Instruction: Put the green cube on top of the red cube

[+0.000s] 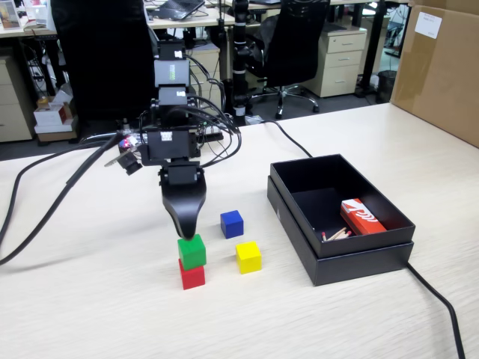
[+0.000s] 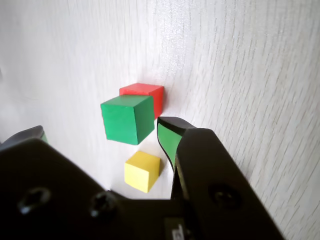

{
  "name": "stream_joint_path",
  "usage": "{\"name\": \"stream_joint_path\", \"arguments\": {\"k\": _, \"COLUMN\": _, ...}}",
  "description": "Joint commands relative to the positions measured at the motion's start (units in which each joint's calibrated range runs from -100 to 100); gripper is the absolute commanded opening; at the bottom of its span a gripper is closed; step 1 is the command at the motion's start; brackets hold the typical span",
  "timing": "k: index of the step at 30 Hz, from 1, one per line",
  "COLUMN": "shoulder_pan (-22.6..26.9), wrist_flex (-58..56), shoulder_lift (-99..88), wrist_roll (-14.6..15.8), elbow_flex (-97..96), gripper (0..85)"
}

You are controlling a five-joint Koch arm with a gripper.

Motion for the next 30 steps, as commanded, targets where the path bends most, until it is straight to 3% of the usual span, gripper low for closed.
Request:
{"name": "stream_joint_path", "arguments": {"k": 1, "shoulder_pan": 0.34, "wrist_flex": -0.01, "shoulder_lift": -9.11, "wrist_roll": -0.10, "elbow_flex": 0.02, "gripper": 46.7}}
{"name": "stream_joint_path", "arguments": {"k": 11, "shoulder_pan": 0.78, "wrist_flex": -0.01, "shoulder_lift": -34.93, "wrist_roll": 0.10, "elbow_flex": -22.47, "gripper": 48.8}}
{"name": "stream_joint_path", "arguments": {"k": 20, "shoulder_pan": 3.47, "wrist_flex": 1.11, "shoulder_lift": -55.81, "wrist_roll": 3.37, "elbow_flex": -44.05, "gripper": 51.5}}
{"name": "stream_joint_path", "arguments": {"k": 26, "shoulder_pan": 7.13, "wrist_flex": 5.69, "shoulder_lift": -70.50, "wrist_roll": 6.15, "elbow_flex": -58.82, "gripper": 51.3}}
{"name": "stream_joint_path", "arguments": {"k": 30, "shoulder_pan": 7.23, "wrist_flex": 12.26, "shoulder_lift": -76.92, "wrist_roll": 6.35, "elbow_flex": -67.71, "gripper": 50.8}}
